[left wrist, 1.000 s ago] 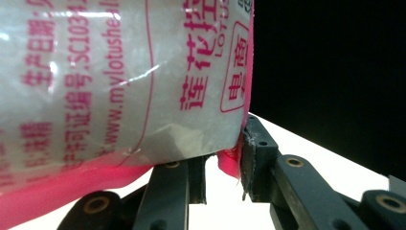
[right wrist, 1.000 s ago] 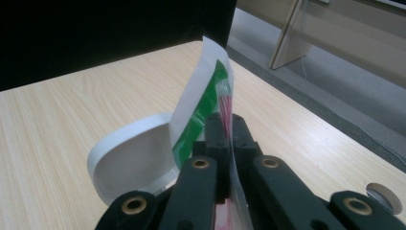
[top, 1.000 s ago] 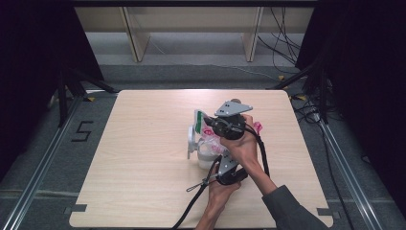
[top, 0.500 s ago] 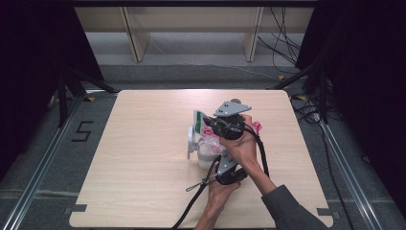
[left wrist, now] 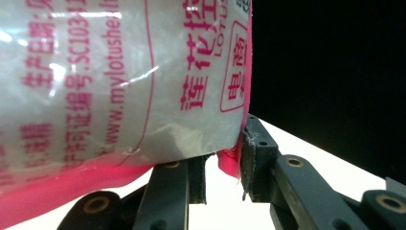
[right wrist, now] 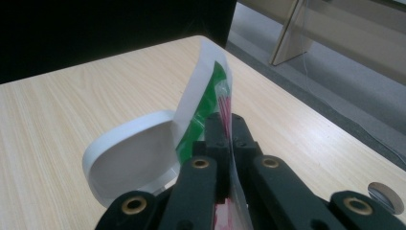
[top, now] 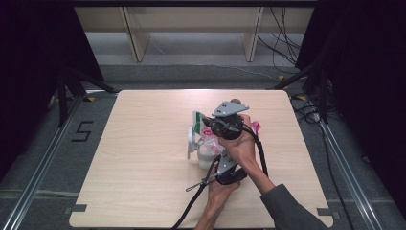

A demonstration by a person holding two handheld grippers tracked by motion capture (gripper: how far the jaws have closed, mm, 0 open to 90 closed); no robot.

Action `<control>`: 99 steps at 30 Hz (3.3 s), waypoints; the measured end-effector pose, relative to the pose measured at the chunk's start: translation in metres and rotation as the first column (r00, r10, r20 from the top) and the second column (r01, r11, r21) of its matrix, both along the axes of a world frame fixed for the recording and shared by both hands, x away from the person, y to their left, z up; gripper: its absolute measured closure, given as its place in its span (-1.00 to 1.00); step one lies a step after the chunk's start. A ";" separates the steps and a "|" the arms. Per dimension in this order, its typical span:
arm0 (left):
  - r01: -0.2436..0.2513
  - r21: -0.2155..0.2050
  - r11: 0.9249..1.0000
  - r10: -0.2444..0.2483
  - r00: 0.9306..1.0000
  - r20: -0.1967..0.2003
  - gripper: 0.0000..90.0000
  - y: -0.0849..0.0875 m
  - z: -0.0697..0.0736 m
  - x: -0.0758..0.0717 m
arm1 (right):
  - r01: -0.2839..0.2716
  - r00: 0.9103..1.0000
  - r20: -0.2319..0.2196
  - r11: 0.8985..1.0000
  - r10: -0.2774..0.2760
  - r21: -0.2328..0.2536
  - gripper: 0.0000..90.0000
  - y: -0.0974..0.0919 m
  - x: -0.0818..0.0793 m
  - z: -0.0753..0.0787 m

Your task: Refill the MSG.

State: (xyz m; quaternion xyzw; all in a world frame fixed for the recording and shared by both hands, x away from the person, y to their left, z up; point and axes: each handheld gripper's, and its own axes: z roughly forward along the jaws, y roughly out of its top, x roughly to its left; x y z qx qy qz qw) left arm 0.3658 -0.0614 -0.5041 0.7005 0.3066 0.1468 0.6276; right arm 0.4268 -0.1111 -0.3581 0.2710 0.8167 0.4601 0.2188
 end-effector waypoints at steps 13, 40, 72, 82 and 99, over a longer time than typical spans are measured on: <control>-0.011 -0.032 0.999 0.011 1.000 -0.008 0.64 -0.003 0.002 -0.003 | 0.002 1.000 0.018 1.000 -0.002 0.010 1.00 -0.004 0.002 0.002; 0.003 -0.027 1.000 -0.003 1.000 -0.005 0.64 -0.005 0.005 -0.005 | -0.001 1.000 0.010 1.000 0.001 -0.007 1.00 -0.006 0.001 0.004; -0.012 -0.118 0.993 0.012 1.000 -0.002 0.65 -0.009 0.002 -0.003 | -0.004 1.000 0.008 1.000 0.004 -0.021 1.00 0.000 -0.002 0.005; -0.008 -0.035 0.999 0.008 1.000 0.004 0.66 0.000 0.002 0.000 | -0.002 0.999 0.038 1.000 0.002 -0.002 1.00 0.002 -0.003 0.005; -0.006 -0.143 0.990 0.003 1.000 -0.019 0.66 -0.008 0.002 -0.002 | -0.005 0.999 0.052 1.000 0.007 -0.030 1.00 0.005 -0.003 0.002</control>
